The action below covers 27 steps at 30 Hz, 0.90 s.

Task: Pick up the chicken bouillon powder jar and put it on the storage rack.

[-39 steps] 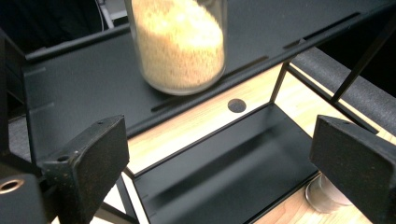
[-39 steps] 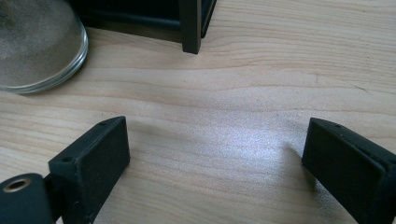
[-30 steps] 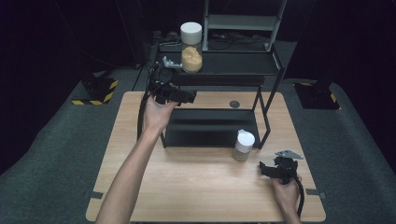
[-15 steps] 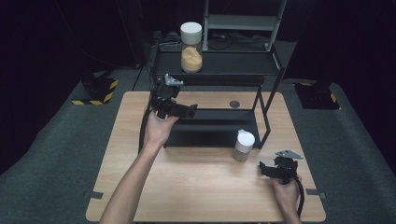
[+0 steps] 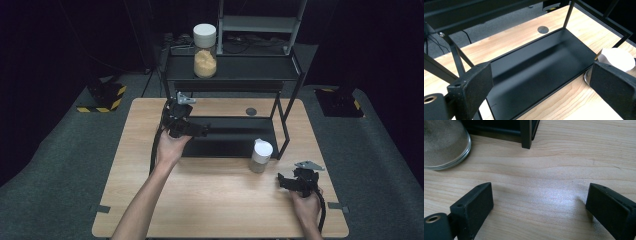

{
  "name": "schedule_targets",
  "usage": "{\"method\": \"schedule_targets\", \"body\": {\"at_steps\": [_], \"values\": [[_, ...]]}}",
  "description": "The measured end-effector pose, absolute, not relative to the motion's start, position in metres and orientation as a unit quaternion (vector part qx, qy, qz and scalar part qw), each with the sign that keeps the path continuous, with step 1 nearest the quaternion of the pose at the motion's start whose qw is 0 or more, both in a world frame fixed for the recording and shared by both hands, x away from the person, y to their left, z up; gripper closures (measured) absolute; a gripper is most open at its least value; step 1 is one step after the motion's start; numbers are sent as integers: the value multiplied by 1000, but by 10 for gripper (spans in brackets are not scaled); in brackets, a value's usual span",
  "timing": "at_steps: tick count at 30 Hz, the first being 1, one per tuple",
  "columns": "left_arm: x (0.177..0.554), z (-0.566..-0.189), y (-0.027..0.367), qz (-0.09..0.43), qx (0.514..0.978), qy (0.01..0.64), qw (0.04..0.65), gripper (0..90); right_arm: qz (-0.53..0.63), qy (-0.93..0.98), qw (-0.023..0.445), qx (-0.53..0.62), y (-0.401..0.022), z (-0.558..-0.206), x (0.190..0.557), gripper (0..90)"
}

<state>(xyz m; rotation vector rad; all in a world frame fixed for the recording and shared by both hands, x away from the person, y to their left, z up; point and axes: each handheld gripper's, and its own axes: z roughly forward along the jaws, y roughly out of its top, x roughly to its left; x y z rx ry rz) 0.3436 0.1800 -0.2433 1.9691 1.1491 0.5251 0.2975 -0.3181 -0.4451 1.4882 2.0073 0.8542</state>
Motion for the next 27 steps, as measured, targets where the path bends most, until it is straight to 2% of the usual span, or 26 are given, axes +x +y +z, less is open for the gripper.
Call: {"method": "schedule_targets", "body": {"at_steps": [27], "values": [[337,-299,172,200,782,462,367,47,314,737,248,546,-318,-445,297,66]]}}
